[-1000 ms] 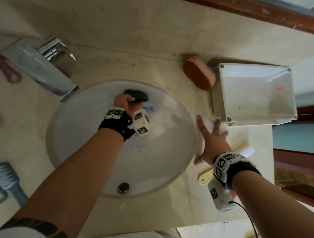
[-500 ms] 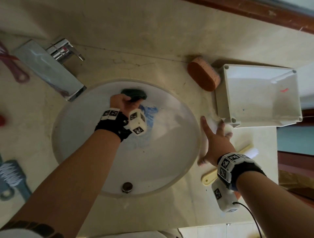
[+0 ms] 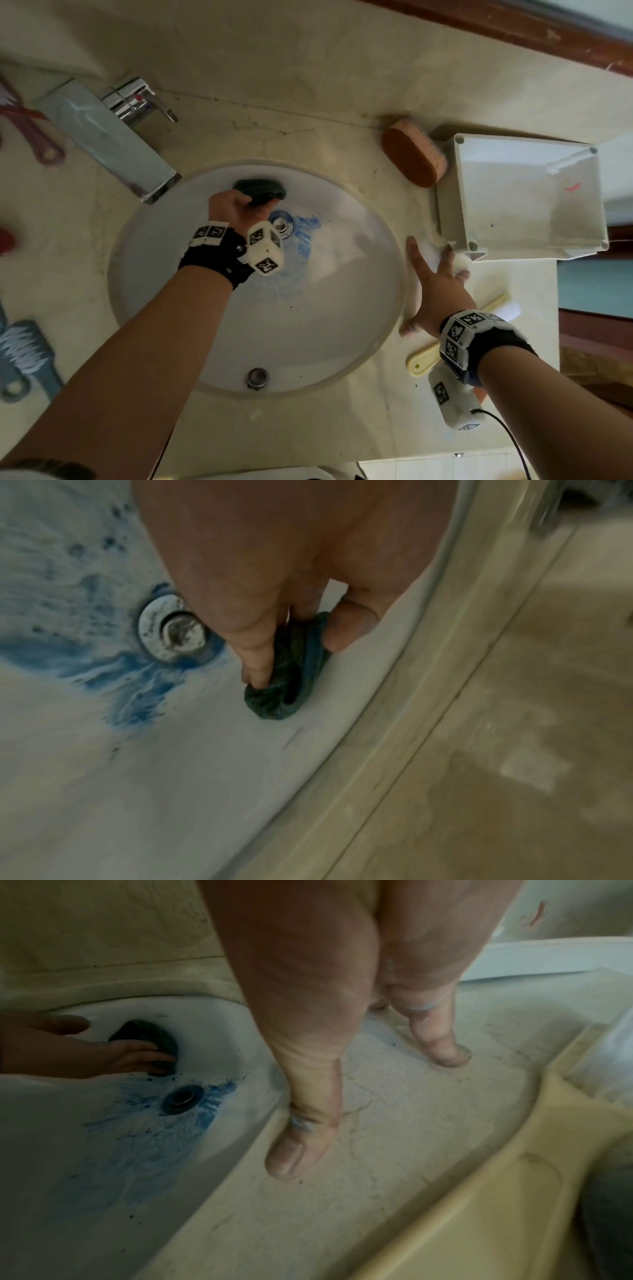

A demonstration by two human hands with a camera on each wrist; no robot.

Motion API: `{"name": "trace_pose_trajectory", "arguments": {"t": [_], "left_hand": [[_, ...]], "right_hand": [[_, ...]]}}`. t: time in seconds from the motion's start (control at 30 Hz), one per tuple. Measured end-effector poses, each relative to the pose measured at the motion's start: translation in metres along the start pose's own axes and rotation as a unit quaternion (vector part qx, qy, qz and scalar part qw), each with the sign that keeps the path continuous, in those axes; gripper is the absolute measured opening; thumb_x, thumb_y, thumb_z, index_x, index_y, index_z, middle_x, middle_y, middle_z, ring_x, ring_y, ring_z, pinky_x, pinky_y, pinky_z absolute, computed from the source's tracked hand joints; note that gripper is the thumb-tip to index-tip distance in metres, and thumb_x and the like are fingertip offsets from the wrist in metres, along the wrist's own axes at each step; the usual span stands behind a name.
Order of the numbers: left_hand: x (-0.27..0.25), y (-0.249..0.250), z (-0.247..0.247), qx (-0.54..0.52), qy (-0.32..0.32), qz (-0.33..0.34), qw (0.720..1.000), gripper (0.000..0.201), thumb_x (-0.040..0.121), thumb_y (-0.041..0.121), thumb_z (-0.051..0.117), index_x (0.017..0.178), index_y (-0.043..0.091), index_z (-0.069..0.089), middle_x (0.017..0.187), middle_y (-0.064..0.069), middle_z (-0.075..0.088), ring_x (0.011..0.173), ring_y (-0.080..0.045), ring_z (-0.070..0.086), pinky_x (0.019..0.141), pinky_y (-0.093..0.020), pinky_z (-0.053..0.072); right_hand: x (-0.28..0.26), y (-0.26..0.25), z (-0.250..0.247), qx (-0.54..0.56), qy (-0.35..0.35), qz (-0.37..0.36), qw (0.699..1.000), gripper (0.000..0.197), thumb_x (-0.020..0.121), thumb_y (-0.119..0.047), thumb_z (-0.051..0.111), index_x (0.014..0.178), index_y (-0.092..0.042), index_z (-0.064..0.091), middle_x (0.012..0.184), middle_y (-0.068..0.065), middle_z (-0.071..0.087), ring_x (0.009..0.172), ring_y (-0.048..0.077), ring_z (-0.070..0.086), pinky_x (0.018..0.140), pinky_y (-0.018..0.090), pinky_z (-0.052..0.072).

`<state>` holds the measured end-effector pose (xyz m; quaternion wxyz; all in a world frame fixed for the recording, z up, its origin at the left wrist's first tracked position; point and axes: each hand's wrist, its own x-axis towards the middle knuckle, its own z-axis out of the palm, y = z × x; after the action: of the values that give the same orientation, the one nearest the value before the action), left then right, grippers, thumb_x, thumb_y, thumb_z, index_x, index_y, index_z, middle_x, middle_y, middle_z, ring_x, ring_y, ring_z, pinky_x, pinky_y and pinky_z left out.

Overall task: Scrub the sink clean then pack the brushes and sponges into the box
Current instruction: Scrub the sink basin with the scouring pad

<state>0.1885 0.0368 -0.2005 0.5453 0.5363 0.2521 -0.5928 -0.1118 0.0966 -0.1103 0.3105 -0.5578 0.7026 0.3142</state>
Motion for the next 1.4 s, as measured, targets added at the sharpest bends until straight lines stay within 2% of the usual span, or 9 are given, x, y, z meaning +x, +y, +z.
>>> {"name": "trace_pose_trajectory", "arguments": {"t": [0.2, 0.4, 0.63, 0.7, 0.77, 0.87, 0.97, 1.17, 1.4], "left_hand": [[0.001, -0.008, 0.009, -0.060, -0.010, -0.021, 0.998, 0.048, 0.072, -0.014, 0.029, 0.113, -0.002, 0.051, 0.136, -0.024, 0.047, 0.120, -0.044, 0.047, 0.107, -0.059, 0.035], [0.004, -0.022, 0.019, 0.006, -0.024, -0.032, 0.999, 0.051, 0.077, -0.008, 0.032, 0.126, -0.004, 0.048, 0.129, -0.023, 0.050, 0.112, -0.043, 0.049, 0.100, -0.059, 0.041], [0.034, -0.046, 0.013, 0.180, -0.071, 0.025, 0.981, 0.013, 0.085, -0.002, 0.045, 0.079, 0.008, 0.050, 0.100, -0.016, 0.058, 0.088, -0.027, 0.060, 0.084, -0.034, 0.053], [0.037, -0.058, 0.020, 0.416, -0.075, 0.044, 0.905, 0.002, 0.081, 0.007, 0.054, 0.081, 0.007, 0.055, 0.117, -0.028, 0.057, 0.107, -0.037, 0.058, 0.095, -0.032, 0.049], [0.034, -0.076, 0.023, 0.591, -0.029, 0.096, 0.801, 0.033, 0.085, 0.012, 0.056, 0.117, 0.002, 0.057, 0.131, -0.022, 0.055, 0.120, -0.036, 0.054, 0.097, -0.034, 0.047], [0.026, -0.100, 0.030, 0.664, -0.025, 0.150, 0.732, 0.072, 0.090, 0.014, 0.052, 0.153, 0.007, 0.018, 0.150, -0.019, 0.035, 0.136, -0.036, 0.037, 0.112, -0.043, 0.032], [0.019, -0.117, 0.032, 0.723, -0.055, 0.154, 0.672, 0.078, 0.092, 0.014, 0.050, 0.155, 0.006, 0.003, 0.159, -0.017, 0.016, 0.143, -0.033, 0.023, 0.119, -0.034, 0.016], [-0.009, -0.154, 0.027, 0.807, -0.152, 0.175, 0.544, 0.077, 0.087, 0.020, 0.051, 0.153, 0.012, 0.014, 0.155, -0.014, 0.026, 0.128, -0.035, 0.045, 0.104, -0.039, 0.039], [-0.027, -0.182, -0.014, 0.877, -0.249, 0.191, 0.364, 0.097, 0.085, 0.026, 0.061, 0.155, 0.017, -0.004, 0.162, -0.004, -0.009, 0.149, -0.031, -0.003, 0.119, -0.041, 0.022]], "right_hand": [[0.001, 0.000, 0.000, -0.001, 0.000, 0.000, 1.000, 0.158, 0.050, -0.017, 0.096, 0.126, -0.067, -0.033, 0.151, 0.009, -0.040, 0.139, 0.055, -0.017, 0.104, 0.066, 0.034], [0.001, 0.000, 0.000, -0.004, 0.001, -0.003, 1.000, 0.157, 0.051, -0.017, 0.095, 0.128, -0.066, -0.033, 0.151, 0.010, -0.041, 0.139, 0.055, -0.017, 0.105, 0.064, 0.033], [0.002, 0.000, 0.000, -0.006, -0.004, 0.000, 1.000, 0.156, 0.053, -0.019, 0.095, 0.130, -0.063, -0.033, 0.152, 0.012, -0.037, 0.139, 0.056, -0.017, 0.104, 0.064, 0.036], [0.002, 0.000, 0.000, -0.008, -0.006, -0.001, 1.000, 0.156, 0.052, -0.021, 0.095, 0.130, -0.063, -0.033, 0.152, 0.013, -0.038, 0.138, 0.057, -0.017, 0.104, 0.065, 0.035], [0.003, 0.000, -0.001, -0.009, -0.007, 0.000, 1.000, 0.156, 0.052, -0.022, 0.095, 0.130, -0.062, -0.034, 0.152, 0.013, -0.038, 0.138, 0.057, -0.017, 0.103, 0.065, 0.036], [0.002, 0.000, -0.001, -0.012, -0.005, -0.001, 1.000, 0.156, 0.052, -0.023, 0.095, 0.131, -0.062, -0.033, 0.152, 0.013, -0.037, 0.138, 0.058, -0.016, 0.101, 0.066, 0.038], [0.002, 0.000, -0.001, -0.012, -0.007, -0.002, 1.000, 0.156, 0.052, -0.022, 0.095, 0.131, -0.062, -0.033, 0.153, 0.013, -0.037, 0.138, 0.058, -0.015, 0.102, 0.064, 0.039], [0.001, -0.001, -0.002, -0.012, -0.007, -0.005, 1.000, 0.156, 0.053, -0.019, 0.095, 0.131, -0.062, -0.033, 0.152, 0.013, -0.038, 0.138, 0.057, -0.016, 0.102, 0.063, 0.038], [-0.002, -0.002, -0.003, -0.006, -0.011, -0.009, 1.000, 0.156, 0.054, -0.018, 0.094, 0.131, -0.061, -0.034, 0.151, 0.012, -0.040, 0.138, 0.056, -0.017, 0.104, 0.063, 0.036]]}}
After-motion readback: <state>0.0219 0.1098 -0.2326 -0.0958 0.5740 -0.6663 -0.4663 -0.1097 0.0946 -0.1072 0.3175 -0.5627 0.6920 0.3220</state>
